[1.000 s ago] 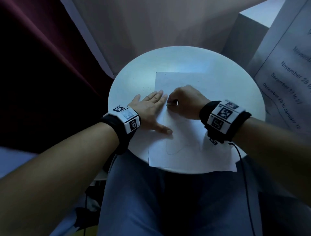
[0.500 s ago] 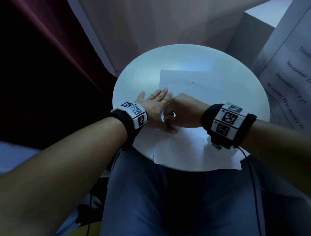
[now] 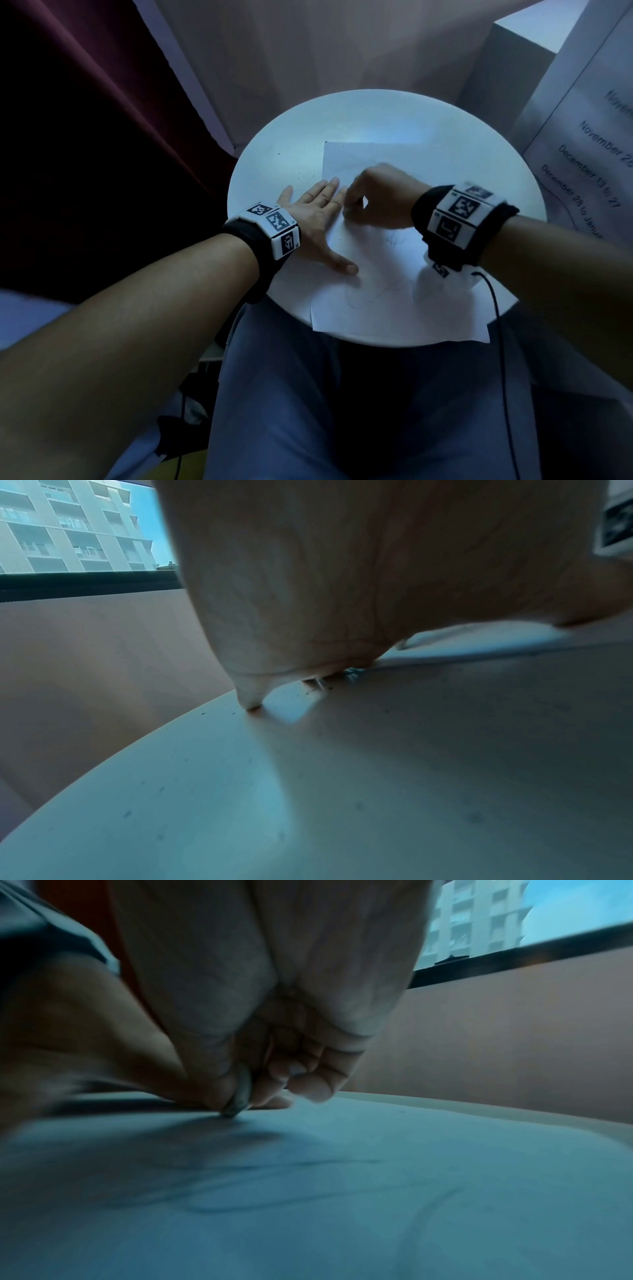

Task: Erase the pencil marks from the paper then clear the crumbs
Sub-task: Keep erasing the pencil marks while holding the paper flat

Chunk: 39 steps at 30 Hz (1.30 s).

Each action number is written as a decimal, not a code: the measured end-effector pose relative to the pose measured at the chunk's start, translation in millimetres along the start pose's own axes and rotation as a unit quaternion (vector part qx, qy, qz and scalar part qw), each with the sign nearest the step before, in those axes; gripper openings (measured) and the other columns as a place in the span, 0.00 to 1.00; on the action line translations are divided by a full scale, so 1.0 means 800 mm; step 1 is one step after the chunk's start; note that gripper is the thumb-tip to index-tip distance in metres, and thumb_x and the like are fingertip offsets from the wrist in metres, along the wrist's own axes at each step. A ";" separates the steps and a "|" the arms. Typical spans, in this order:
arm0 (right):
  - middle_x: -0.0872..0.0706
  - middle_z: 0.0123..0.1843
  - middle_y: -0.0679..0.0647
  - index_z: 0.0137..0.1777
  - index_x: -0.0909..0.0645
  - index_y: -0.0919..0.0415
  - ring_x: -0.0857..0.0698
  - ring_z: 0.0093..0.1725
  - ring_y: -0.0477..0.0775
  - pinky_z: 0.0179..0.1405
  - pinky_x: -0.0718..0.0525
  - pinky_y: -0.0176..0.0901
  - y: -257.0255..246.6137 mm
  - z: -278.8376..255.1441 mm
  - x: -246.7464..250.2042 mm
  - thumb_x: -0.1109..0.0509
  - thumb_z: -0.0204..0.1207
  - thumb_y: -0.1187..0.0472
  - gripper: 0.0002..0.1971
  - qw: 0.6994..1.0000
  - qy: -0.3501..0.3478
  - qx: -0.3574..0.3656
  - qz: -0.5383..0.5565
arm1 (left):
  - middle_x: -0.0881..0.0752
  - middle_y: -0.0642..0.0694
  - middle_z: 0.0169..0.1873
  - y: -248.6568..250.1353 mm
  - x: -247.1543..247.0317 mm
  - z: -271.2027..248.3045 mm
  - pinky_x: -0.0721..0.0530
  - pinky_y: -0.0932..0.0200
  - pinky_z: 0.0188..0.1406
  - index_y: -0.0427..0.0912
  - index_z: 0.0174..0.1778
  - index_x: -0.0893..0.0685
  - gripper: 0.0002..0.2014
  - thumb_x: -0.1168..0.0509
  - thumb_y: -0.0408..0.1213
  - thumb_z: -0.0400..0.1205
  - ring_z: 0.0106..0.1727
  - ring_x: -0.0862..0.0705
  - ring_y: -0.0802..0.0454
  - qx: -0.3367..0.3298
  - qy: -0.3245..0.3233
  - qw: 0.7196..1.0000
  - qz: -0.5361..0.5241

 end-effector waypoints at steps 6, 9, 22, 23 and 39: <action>0.13 0.35 0.54 0.27 0.24 0.47 0.17 0.36 0.59 0.40 0.17 0.47 -0.028 -0.019 -0.024 0.32 0.67 0.59 0.10 0.999 -0.030 0.040 -0.002 | 0.72 0.54 0.85 0.001 0.000 0.000 0.66 0.31 0.81 0.53 0.85 0.71 0.74 0.35 0.84 0.55 0.85 0.71 0.57 0.002 -0.001 1.000 -0.001; 0.13 0.37 0.49 0.34 0.15 0.47 0.19 0.36 0.51 0.41 0.18 0.43 -0.027 -0.027 -0.025 0.29 0.69 0.60 0.06 0.997 -0.063 0.048 0.023 | 0.72 0.54 0.84 0.001 0.000 -0.001 0.66 0.31 0.82 0.51 0.85 0.72 0.74 0.36 0.83 0.55 0.84 0.71 0.57 0.006 -0.002 1.000 0.004; 0.11 0.37 0.51 0.36 0.13 0.54 0.14 0.39 0.56 0.44 0.14 0.50 0.010 -0.014 -0.002 0.31 0.69 0.55 0.06 1.000 -0.002 0.008 -0.002 | 0.73 0.54 0.84 0.002 0.001 -0.002 0.66 0.32 0.82 0.52 0.84 0.73 0.72 0.38 0.84 0.56 0.84 0.71 0.57 0.010 -0.012 1.000 0.012; 0.11 0.38 0.52 0.37 0.13 0.55 0.14 0.40 0.58 0.45 0.14 0.51 0.023 -0.008 0.008 0.31 0.70 0.55 0.07 1.000 0.027 -0.013 -0.003 | 0.73 0.55 0.84 0.002 0.001 -0.002 0.66 0.33 0.82 0.52 0.84 0.73 0.72 0.39 0.84 0.56 0.84 0.71 0.57 0.010 -0.013 1.000 0.011; 0.10 0.38 0.48 0.39 0.11 0.53 0.15 0.39 0.52 0.43 0.17 0.43 0.004 -0.029 -0.010 0.29 0.69 0.57 0.05 0.999 -0.018 0.033 -0.006 | 0.73 0.54 0.84 0.002 0.001 -0.004 0.66 0.32 0.82 0.51 0.84 0.73 0.72 0.38 0.84 0.58 0.85 0.71 0.56 0.008 -0.012 1.000 0.012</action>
Point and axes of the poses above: each hand's wrist, its own z-axis towards the middle knuckle, its own x-axis out of the back of the hand, y = z × x, the point moved 7 cm from there along z, towards the middle knuckle
